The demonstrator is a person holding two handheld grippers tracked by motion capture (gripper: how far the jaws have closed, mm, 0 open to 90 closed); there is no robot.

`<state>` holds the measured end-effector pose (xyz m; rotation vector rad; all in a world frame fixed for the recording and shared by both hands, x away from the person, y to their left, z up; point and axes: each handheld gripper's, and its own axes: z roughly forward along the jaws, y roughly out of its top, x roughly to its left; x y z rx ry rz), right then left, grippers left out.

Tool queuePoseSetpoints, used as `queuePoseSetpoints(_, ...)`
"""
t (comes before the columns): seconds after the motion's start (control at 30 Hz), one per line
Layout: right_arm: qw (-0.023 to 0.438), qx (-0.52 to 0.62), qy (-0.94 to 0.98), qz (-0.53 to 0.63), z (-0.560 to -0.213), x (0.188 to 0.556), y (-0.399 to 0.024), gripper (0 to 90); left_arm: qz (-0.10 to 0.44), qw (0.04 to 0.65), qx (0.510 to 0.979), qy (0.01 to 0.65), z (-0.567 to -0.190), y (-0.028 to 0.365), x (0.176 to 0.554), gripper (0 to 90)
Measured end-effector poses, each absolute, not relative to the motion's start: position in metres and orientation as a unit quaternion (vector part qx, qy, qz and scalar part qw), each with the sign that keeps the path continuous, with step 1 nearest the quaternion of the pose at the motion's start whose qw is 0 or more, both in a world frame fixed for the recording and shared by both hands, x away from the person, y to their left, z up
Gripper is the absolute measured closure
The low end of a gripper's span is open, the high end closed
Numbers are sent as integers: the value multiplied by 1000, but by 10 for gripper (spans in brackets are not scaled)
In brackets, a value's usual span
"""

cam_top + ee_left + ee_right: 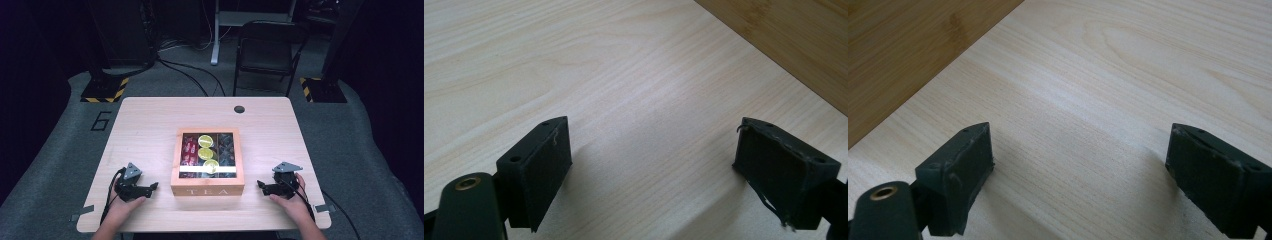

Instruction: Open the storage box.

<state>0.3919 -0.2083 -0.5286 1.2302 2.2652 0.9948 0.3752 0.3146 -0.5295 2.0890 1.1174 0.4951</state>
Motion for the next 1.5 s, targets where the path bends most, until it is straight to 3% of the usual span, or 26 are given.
queuePoseSetpoints(0.53, 194, 438, 804, 354, -529, 390, -208, 115, 198, 352, 800, 444, -530, 310, 377, 151)
queuePoseSetpoints(1.1, 188, 442, 805, 348, -525, 386, -207, 210, 193, 359, 798, 444, -529, 309, 375, 177)
queuePoseSetpoints(1.23, 184, 439, 809, 344, -522, 385, -207, 286, 166, 365, 801, 445, -524, 310, 373, 278)
queuePoseSetpoints(1.5, 196, 434, 804, 355, -513, 380, -206, 327, 169, 373, 800, 440, -515, 306, 367, 349)
